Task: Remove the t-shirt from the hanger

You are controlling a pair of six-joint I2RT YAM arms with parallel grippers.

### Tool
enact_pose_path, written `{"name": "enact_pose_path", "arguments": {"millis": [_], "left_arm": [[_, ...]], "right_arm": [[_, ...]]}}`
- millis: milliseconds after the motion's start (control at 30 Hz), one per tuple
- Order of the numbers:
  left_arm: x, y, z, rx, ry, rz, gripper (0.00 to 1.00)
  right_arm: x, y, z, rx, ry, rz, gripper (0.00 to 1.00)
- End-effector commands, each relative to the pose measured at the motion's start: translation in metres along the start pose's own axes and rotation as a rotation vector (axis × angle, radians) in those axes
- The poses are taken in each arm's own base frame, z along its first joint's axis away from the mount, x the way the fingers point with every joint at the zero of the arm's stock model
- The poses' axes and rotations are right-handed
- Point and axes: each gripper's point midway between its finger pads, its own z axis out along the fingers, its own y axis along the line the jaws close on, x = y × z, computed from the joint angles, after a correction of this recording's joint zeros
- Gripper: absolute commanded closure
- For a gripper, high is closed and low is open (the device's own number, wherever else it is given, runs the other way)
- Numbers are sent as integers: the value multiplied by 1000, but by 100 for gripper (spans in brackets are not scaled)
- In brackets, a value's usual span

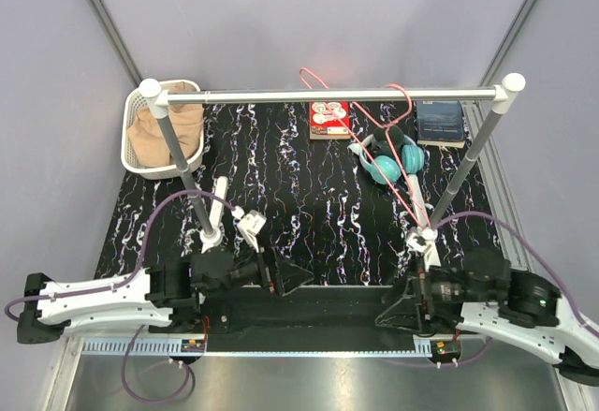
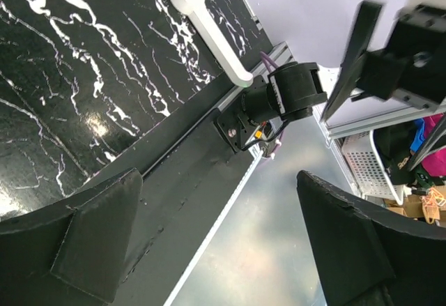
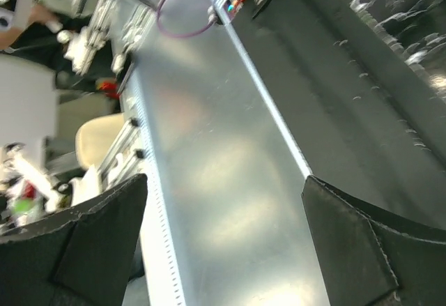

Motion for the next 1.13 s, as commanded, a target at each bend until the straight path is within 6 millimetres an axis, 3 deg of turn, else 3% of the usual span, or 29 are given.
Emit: {"name": "enact_pose_path", "arguments": {"millis": [0, 67, 133, 167, 200, 233, 267, 300, 367, 433, 467, 533, 567, 633, 667, 733, 800, 867, 933, 967, 1000, 1067, 1100], "left_arm": [[6, 4, -3, 17, 0, -23, 3], [8, 5, -4, 32, 0, -23, 2], [13, 9, -4, 38, 5, -11, 1], [12, 10, -5, 48, -4, -3, 1], [14, 10, -6, 60, -4, 3, 1], [17, 12, -5, 76, -11, 7, 1], [16, 11, -6, 97, -23, 17, 1], [16, 10, -6, 117, -34, 21, 1], [22, 10, -5, 183, -59, 27, 1], [32, 15, -4, 240, -73, 32, 1], [36, 18, -4, 256, -78, 24, 1], [52, 30, -3, 295, -73, 9, 1], [57, 32, -5, 316, -71, -9, 1], [70, 43, -7, 345, -70, -27, 1], [72, 45, -8, 344, -66, -29, 1], [83, 53, -7, 322, -21, -7, 1], [88, 55, -8, 325, -4, 19, 1], [92, 61, -6, 303, 12, 36, 1], [90, 63, -4, 286, 4, 39, 1], [92, 66, -3, 271, 8, 42, 1], [91, 66, -3, 269, 6, 40, 1], [88, 60, -4, 290, -1, 27, 1], [82, 43, -9, 361, -13, 16, 1]], "right_arm": [[9, 23, 33, -192, 85, 57, 0], [17, 9, 56, -165, 126, 84, 0], [7, 8, 73, -174, 86, 74, 0], [14, -6, 89, -140, 118, 104, 0], [3, 4, 98, -203, 72, 79, 0], [0, 2, 107, -208, 58, 80, 0], [6, -13, 121, -171, 71, 96, 0], [-8, -6, 128, -211, 10, 69, 0], [-10, -30, 146, -136, -35, 74, 0], [-25, -38, 156, -118, -128, 54, 0], [-18, -54, 162, -81, -135, 65, 0], [-33, -60, 163, -86, -254, 74, 0], [-24, -75, 162, -65, -267, 105, 0], [-35, -78, 155, -80, -370, 121, 0], [-26, -91, 152, -57, -378, 154, 0], [-28, -101, 144, -35, -440, 185, 0], [-18, -118, 143, 51, -409, 212, 0], [-27, -121, 136, 77, -457, 218, 0], [-22, -139, 131, 167, -465, 229, 0], [-28, -136, 126, 162, -496, 237, 0], [-21, -146, 124, 207, -478, 243, 0], [-25, -138, 119, 170, -497, 251, 0], [-26, -129, 118, 128, -491, 246, 0]]}}
